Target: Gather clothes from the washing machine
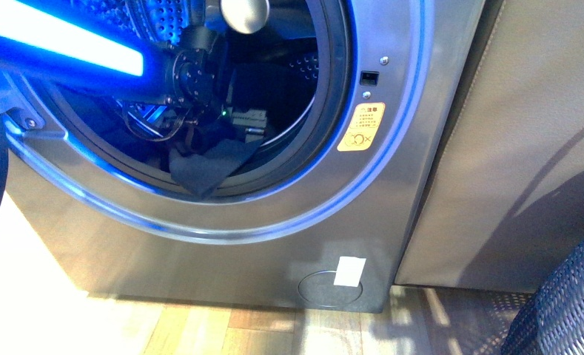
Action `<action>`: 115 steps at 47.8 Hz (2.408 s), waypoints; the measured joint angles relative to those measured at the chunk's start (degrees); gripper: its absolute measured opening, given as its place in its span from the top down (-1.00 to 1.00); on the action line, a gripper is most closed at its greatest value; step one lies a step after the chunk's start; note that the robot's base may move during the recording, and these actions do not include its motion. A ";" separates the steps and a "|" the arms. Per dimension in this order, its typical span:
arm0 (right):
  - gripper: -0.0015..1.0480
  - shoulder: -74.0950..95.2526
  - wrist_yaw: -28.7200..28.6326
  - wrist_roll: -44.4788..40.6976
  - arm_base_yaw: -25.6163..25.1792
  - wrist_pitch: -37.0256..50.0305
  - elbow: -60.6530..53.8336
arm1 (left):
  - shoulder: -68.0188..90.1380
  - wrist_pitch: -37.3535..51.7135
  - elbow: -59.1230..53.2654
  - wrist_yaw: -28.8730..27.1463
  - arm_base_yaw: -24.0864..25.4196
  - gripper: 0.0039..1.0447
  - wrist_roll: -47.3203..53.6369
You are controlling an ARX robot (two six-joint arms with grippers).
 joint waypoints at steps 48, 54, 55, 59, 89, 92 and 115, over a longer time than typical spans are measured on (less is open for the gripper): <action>-0.85 0.00 0.00 0.00 0.00 0.00 0.00 | -15.39 16.15 -27.06 5.03 -1.05 0.92 0.68; -0.85 0.00 0.00 0.00 0.00 0.00 0.00 | -22.32 22.01 -37.77 6.99 -1.51 0.92 1.38; -0.85 0.00 0.00 0.00 0.00 0.00 0.00 | -22.91 22.43 -38.60 7.04 -1.57 0.92 1.40; -0.85 0.00 0.00 0.00 0.00 0.00 0.00 | -27.04 25.03 -44.24 7.65 -1.77 0.92 1.81; -0.85 0.00 0.00 0.00 0.00 0.00 0.00 | -64.24 42.69 -88.04 19.08 -1.29 0.92 5.09; -0.85 0.00 0.00 0.00 0.00 0.00 0.00 | -69.70 42.51 -90.47 21.18 -0.87 0.92 5.05; -0.85 0.00 0.00 0.00 0.00 0.00 0.00 | -92.32 35.36 -86.49 30.95 -5.11 0.92 3.04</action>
